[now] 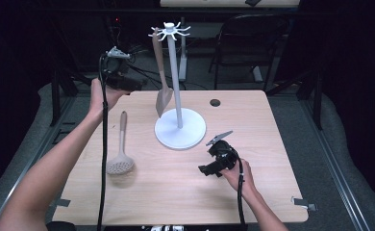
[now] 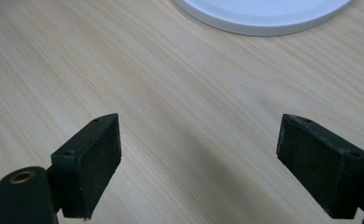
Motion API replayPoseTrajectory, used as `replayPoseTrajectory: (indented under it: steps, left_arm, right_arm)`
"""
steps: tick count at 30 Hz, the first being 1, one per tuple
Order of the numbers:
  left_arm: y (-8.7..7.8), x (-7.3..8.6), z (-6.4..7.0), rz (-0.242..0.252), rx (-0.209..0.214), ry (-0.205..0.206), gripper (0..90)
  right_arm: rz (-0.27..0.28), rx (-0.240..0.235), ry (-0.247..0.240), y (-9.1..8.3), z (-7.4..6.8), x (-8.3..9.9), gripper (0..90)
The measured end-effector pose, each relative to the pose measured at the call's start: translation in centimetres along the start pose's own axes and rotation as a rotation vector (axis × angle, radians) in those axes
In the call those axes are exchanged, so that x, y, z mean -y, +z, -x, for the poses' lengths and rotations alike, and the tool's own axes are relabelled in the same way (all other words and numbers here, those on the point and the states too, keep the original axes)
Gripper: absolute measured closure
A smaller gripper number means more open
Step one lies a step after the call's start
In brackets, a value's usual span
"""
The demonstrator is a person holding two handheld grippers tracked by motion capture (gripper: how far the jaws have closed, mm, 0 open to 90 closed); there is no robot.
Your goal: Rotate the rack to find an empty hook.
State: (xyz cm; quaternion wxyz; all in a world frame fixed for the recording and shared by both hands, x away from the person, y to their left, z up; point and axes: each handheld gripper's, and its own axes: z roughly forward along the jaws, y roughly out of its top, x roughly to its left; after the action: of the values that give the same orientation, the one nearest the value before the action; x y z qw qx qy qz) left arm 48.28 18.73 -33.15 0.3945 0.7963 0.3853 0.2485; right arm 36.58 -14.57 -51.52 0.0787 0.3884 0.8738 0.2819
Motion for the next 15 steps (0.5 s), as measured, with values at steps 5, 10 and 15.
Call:
replayPoseTrajectory:
  steps: [5, 10, 15]
  left_arm:
    - [1.0, 2.4, -0.2, -0.050, -0.025, -0.015, 8.5]
    - [2.1, 5.3, -0.5, -0.093, -0.024, -0.044, 5.9]
    - [3.1, 8.2, -0.8, -0.139, -0.024, -0.056, 5.0]
  right_arm:
    - [0.019, -0.002, 0.014, 0.0, -0.1, 0.1, 13.1]
    - [0.012, 0.005, -0.009, -0.1, -0.1, 0.0, 11.3]
    - [0.001, 0.009, -0.012, 0.0, -0.1, 0.1, 4.2]
